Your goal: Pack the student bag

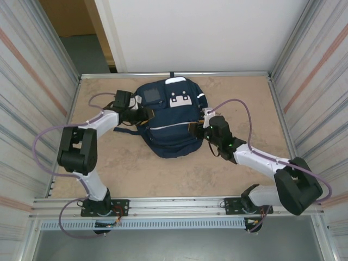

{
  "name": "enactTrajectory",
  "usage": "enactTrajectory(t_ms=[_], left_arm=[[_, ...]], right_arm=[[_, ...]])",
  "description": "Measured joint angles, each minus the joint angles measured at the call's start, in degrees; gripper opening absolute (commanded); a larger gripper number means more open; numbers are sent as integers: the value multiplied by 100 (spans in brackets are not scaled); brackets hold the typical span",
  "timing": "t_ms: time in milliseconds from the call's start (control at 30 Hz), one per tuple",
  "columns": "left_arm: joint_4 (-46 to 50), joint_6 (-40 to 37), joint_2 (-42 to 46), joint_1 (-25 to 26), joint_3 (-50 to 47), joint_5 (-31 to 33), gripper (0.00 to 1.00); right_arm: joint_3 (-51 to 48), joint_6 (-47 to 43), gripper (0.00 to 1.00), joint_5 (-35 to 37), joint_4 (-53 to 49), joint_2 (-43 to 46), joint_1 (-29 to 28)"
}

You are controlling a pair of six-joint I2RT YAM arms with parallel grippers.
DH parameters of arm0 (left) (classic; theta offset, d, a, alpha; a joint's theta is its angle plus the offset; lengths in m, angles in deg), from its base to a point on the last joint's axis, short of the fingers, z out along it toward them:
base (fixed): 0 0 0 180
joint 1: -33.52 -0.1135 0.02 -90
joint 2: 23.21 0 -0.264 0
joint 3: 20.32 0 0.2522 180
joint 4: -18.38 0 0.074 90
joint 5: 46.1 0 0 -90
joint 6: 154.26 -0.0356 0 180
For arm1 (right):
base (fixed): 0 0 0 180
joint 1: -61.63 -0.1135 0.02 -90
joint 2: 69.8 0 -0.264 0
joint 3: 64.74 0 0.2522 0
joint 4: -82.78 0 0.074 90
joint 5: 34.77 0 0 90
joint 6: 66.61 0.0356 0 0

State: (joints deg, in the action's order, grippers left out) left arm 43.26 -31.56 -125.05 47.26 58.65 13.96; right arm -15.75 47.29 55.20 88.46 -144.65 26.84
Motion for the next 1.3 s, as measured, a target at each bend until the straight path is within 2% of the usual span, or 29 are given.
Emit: enactTrajectory(t_ms=[100, 233, 267, 433, 600, 733, 900, 1100, 1300], left_arm=[[-125, -101, -201, 111, -4, 2, 20], [-293, -155, -179, 155, -166, 72, 2], [-310, -168, -179, 157, -181, 87, 0], [-649, -94, -26, 166, -531, 42, 0], [-844, 326, 592, 295, -1263, -61, 0], [-839, 955, 1237, 605, -1775, 4, 0], [-785, 1779, 1755, 1075, -2041, 391, 0], [-1189, 3001, 1685, 1126, -2306, 455, 0], [-1279, 3934, 1624, 1493, -2304, 726, 0]], right_arm=[[0, 293, 37, -92, 24, -310, 70], [0, 570, 37, -219, 116, -774, 352], [0, 601, 37, -256, 144, -896, 437], [26, 581, 37, -503, 221, -1279, 710], [201, 407, 37, -743, 203, -1482, 1047], [505, 393, 37, -1023, 271, -1915, 1464], [1032, 391, 36, -1290, 393, -2603, 1613], [2116, 426, 36, -1727, 693, -3569, 1613], [2671, 466, 36, -1744, 791, -3668, 1657]])
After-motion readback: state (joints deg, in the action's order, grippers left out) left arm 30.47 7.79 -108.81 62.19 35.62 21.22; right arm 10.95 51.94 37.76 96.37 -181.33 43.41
